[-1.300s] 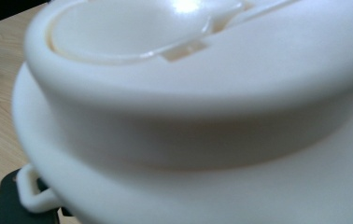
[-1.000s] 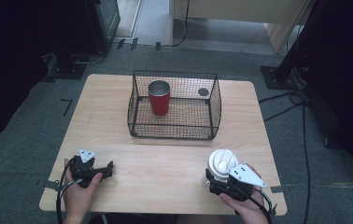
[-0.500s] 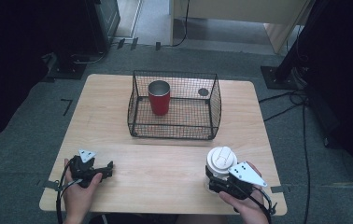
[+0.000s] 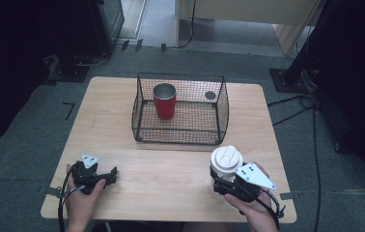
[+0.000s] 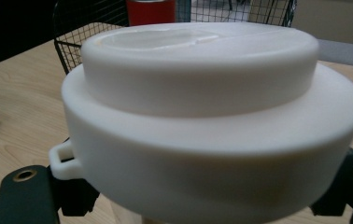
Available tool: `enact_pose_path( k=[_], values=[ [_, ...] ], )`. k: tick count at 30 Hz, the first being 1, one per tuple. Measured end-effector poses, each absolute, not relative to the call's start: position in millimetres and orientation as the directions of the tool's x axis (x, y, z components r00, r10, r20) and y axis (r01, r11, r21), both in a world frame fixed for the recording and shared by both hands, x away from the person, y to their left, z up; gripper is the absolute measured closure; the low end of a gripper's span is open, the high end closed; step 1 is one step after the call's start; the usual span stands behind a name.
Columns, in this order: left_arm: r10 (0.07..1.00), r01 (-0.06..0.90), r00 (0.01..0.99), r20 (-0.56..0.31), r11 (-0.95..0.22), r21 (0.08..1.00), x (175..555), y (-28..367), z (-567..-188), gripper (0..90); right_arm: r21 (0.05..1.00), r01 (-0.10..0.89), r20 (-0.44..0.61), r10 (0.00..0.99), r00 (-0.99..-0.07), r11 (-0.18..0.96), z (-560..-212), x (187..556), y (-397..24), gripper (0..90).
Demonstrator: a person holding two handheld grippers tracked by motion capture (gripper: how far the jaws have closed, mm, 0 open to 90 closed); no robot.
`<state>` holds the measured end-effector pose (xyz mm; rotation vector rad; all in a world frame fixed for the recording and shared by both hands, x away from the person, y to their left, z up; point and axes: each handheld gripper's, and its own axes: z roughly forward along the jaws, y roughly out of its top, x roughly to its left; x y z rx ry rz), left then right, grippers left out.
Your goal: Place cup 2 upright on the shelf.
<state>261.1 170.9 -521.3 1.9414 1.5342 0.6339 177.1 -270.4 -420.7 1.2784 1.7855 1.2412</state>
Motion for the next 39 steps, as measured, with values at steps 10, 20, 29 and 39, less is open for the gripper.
enact_pose_path(
  k=[10, 20, 29, 39],
  values=[
    [0.974, 0.699, 0.226, 0.012, -0.171, 0.695, 261.2, 170.9, -521.4, 0.2, 0.944, 0.327, 0.067, 0.937, -0.344, 0.052, -411.3, 184.6, -265.7, 16.3],
    [0.974, 0.699, 0.225, 0.012, -0.17, 0.695, 261.1, 170.8, -521.5, 0.2, 0.962, 0.27, 0.058, 0.932, -0.358, 0.043, -399.3, 193.0, -255.4, 16.3],
    [0.974, 0.699, 0.225, 0.013, -0.171, 0.694, 261.1, 170.9, -521.4, 0.2, 0.967, 0.251, 0.062, 0.934, -0.351, 0.03, -390.1, 206.4, -245.3, 16.2],
    [0.974, 0.698, 0.225, 0.012, -0.17, 0.695, 261.1, 170.9, -521.5, 0.2, 0.973, 0.228, 0.056, 0.933, -0.357, 0.028, -376.8, 220.0, -236.2, 16.2]
  ],
)
